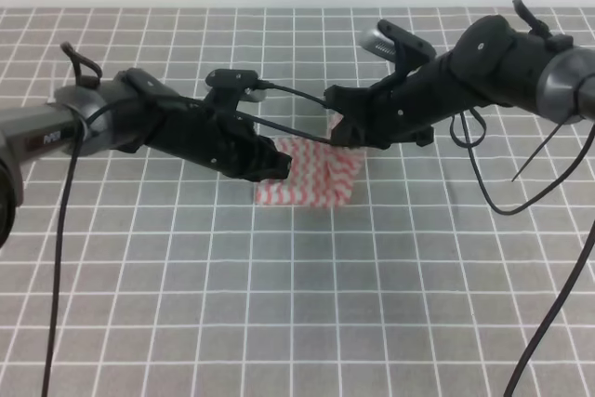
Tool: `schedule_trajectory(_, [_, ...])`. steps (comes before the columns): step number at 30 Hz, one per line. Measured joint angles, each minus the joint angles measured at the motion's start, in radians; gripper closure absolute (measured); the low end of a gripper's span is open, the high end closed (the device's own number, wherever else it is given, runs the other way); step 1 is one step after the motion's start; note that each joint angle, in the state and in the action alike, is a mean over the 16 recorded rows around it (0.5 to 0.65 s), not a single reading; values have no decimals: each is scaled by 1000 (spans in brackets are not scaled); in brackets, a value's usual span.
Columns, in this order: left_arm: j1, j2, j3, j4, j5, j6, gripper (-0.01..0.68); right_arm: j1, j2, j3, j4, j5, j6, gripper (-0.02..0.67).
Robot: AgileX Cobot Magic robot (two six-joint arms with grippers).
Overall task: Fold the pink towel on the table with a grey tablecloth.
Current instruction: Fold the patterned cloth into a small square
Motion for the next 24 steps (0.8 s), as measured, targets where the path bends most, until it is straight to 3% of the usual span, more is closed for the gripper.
schedule_trajectory(16, [54, -21, 2, -16, 161, -4, 676, 16, 4, 0, 23, -2, 0, 661])
schedule_trajectory(24, [55, 15, 3, -19, 153, -5, 676, 30, 4, 0, 24, -2, 0, 661])
